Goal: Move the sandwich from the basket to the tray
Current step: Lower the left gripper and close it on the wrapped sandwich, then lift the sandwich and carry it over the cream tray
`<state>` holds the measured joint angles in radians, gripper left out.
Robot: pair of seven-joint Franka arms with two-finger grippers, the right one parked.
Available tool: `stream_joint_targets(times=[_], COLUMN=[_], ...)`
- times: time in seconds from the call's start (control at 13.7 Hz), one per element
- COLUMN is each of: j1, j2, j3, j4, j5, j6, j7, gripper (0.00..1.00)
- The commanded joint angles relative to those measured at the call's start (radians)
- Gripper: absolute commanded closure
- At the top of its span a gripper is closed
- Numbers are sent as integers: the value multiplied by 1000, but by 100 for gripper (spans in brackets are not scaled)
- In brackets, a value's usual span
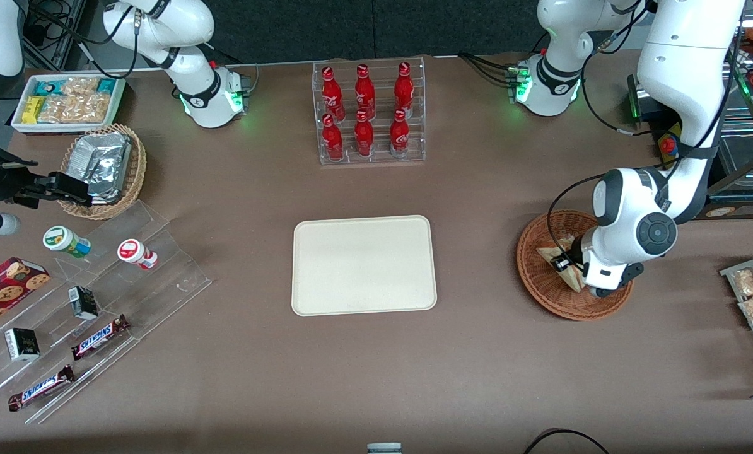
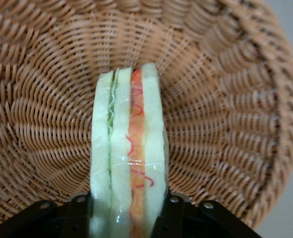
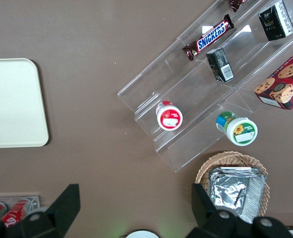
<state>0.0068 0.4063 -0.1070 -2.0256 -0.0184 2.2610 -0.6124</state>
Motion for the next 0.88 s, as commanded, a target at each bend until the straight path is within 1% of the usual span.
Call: stream_joint_targets(times=[0.0,0.15,0.29,0.51,0.59,0.8], j1=[-11,-33,-92,-230,-276,-417], j2=[-58,-107,-141,-159,-155,-97], j3=[-5,-19,-20,-19,-19,-19], j4=[14,36,63,82,93,194], j5=[6,6,3,6,6,5], j6=[2,-1,-3,-4,-4,-33], j7=[-9,-7,-12,-78,-78,-101], gripper=[91,91,91,89,86,86])
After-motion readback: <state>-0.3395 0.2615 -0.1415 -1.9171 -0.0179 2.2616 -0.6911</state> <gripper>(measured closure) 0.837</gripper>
